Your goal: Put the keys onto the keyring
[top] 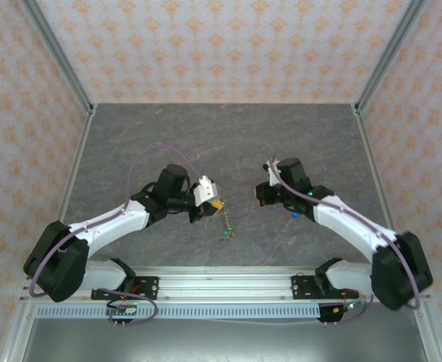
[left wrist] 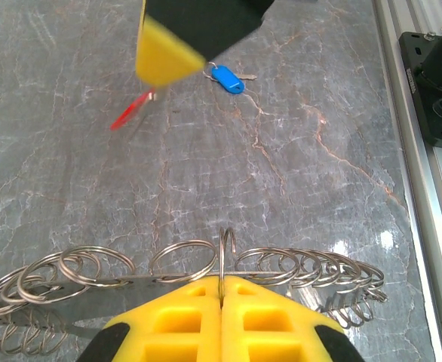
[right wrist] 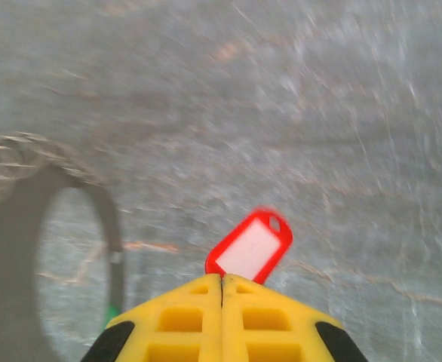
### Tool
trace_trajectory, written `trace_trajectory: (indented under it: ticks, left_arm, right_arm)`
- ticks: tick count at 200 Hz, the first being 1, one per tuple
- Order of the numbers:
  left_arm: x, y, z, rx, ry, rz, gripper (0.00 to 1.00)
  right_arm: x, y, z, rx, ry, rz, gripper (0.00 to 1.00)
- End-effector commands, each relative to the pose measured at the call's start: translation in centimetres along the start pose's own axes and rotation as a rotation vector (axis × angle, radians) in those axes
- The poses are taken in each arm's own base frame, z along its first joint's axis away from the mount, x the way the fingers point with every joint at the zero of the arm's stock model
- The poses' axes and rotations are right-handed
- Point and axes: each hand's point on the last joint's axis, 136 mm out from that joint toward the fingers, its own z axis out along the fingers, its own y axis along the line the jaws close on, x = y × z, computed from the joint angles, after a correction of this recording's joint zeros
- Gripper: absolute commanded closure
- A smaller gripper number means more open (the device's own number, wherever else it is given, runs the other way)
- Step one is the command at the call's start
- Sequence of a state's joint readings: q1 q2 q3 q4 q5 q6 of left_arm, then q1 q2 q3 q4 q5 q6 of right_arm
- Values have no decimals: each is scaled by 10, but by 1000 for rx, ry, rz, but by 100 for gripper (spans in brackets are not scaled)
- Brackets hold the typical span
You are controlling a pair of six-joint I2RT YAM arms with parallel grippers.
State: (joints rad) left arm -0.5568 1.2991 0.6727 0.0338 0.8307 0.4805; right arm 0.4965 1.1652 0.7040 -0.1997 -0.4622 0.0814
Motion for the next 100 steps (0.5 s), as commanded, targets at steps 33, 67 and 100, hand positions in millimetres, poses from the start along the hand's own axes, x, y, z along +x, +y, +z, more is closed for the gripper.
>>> trace_trajectory:
  ticks: [33, 67, 100]
  left_arm:
    - [-24, -1, -1, 20, -59, 50, 100]
    - [-26, -2, -1, 27, -64, 46, 100]
    - [-26, -2, -1, 27, -64, 43, 100]
  right_arm:
    - [-16, 57, -37, -276, -155, -238, 100]
    - [-5, 76, -35, -358, -106, -323, 100]
    - [-3, 94, -32, -411, -97, -397, 100]
